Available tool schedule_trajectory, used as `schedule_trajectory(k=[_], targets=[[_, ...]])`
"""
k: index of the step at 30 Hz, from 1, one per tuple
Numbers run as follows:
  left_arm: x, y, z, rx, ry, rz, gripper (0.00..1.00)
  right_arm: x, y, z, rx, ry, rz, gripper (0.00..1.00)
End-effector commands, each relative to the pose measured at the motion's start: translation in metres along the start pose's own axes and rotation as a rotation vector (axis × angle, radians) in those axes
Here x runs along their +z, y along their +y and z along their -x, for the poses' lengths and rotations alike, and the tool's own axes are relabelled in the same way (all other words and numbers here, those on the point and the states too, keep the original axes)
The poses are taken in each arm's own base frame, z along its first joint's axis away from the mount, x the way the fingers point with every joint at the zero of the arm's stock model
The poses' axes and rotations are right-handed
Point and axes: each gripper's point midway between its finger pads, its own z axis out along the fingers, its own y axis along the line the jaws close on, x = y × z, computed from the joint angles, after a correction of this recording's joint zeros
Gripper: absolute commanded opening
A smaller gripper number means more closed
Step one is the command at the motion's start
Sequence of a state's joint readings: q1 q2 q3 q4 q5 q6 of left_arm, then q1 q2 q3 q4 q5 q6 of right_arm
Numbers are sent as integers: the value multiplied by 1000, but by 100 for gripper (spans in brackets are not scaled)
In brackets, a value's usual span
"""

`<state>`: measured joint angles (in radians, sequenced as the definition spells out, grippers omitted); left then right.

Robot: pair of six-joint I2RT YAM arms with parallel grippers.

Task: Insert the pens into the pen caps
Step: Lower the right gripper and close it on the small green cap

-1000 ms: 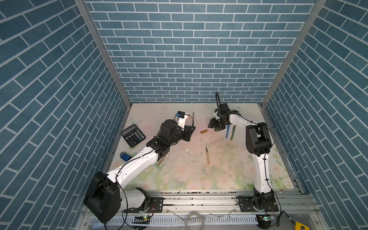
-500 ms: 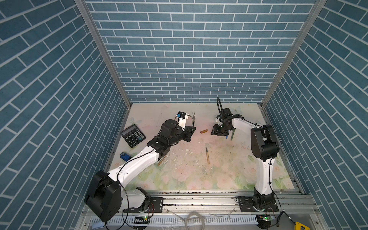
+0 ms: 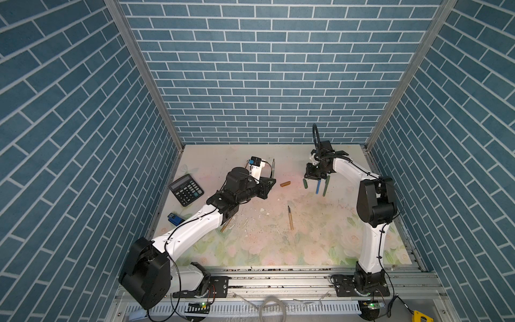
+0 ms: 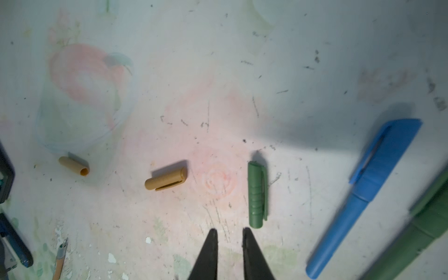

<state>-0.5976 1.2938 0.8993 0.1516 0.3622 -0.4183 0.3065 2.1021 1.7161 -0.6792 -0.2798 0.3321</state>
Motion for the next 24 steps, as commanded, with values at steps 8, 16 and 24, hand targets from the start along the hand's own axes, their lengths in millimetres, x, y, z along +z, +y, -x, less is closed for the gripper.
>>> schedule_trajectory(k=[8, 16, 24], targets=[[10, -20, 3, 1, 16, -79, 0, 33, -25, -23, -14, 151, -78, 30], [13, -22, -2, 5, 31, -89, 0, 44, -31, -30, -14, 177, -88, 30], [16, -22, -6, 6, 42, -89, 0, 59, -44, -35, -15, 199, -135, 28]])
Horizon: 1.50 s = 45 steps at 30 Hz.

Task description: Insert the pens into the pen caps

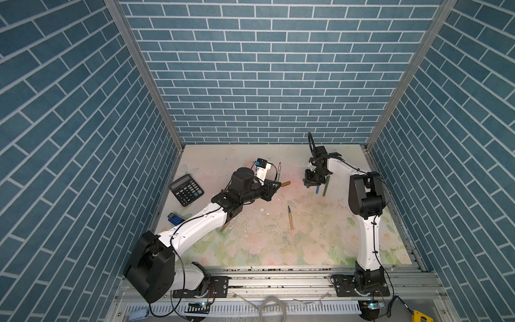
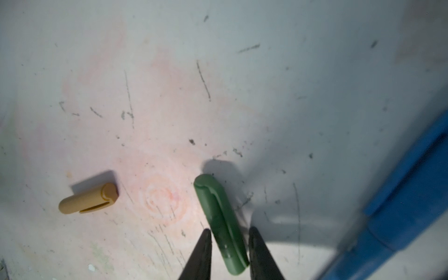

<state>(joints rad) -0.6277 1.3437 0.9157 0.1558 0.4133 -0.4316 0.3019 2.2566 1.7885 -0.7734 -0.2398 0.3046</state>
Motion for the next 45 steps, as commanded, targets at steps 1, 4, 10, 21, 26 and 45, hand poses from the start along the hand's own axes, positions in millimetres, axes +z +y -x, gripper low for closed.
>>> schedule_trajectory(k=[1, 4, 10, 21, 26, 45], targets=[[3, -10, 10, 22, -17, -31, 0, 18, -14, -9, -37, 49, -61, 28], [3, -10, 9, 23, -15, -33, 0, 21, -13, -12, -51, 62, -62, 28], [4, -10, 8, 20, -10, -33, 0, 4, 1, -3, -73, -1, -27, 27], [6, -12, 6, 26, -1, -40, 0, -23, 6, 7, -90, -54, -19, 33], [6, -14, 6, 26, 3, -44, 0, -30, 3, 15, -81, -74, -23, 31], [10, -17, 0, 34, 25, -56, 0, -17, -1, 15, -63, -39, 10, 26]])
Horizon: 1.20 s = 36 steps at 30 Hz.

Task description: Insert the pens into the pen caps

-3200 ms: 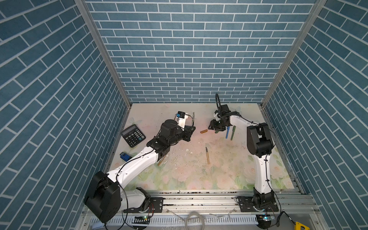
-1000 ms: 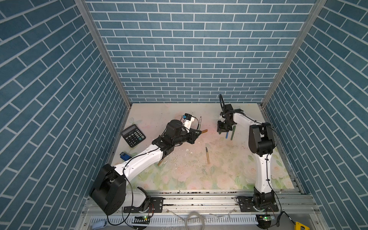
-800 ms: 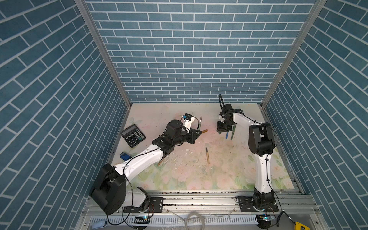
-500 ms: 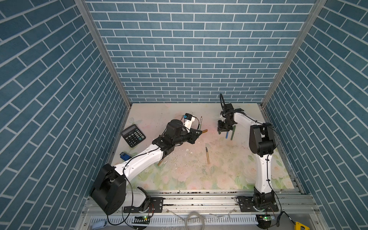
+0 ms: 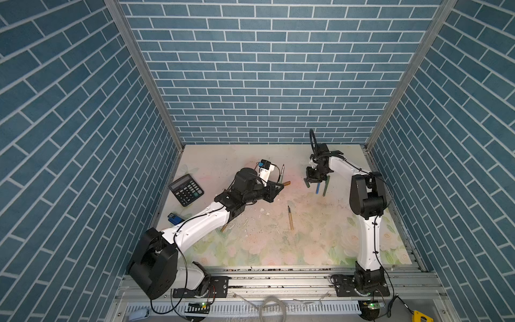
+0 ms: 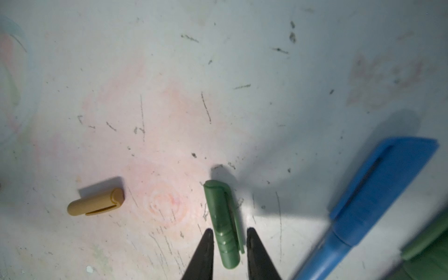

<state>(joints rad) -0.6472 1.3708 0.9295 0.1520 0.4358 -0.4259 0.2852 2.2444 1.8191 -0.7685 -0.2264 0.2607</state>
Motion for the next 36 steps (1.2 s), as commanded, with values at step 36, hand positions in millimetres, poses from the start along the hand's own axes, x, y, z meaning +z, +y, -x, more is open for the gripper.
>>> schedule_trajectory(k=[36], targets=[[6, -9, 4, 31, 6, -23, 0, 38, 5, -14, -67, 67, -42, 20]])
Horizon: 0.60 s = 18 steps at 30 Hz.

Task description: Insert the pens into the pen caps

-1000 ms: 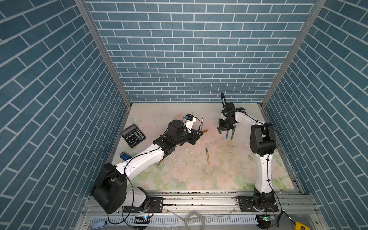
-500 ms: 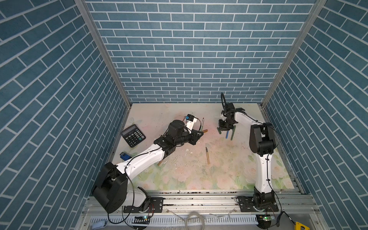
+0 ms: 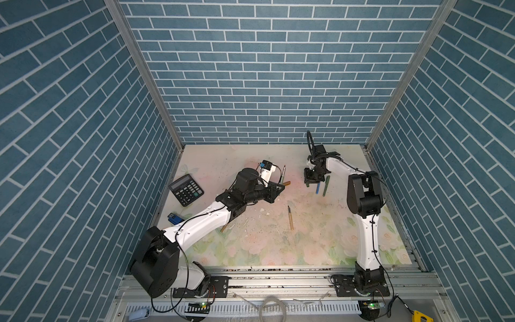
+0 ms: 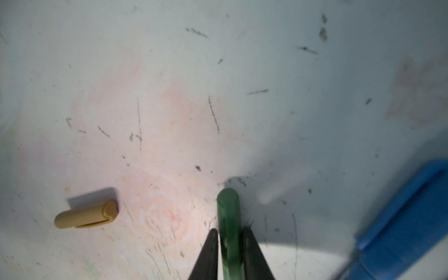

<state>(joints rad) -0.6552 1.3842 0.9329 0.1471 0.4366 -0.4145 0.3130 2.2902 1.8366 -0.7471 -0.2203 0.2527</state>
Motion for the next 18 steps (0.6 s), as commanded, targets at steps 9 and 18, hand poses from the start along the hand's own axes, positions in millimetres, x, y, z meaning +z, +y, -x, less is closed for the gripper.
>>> schedule_trajectory(k=[9, 18], targets=[[2, -9, 9, 28, -14, -22, 0, -16, 12, 4, -46, -83, -28, 16], [-4, -10, 15, 63, -52, -16, 0, -91, 44, 6, -44, -342, 90, 15]])
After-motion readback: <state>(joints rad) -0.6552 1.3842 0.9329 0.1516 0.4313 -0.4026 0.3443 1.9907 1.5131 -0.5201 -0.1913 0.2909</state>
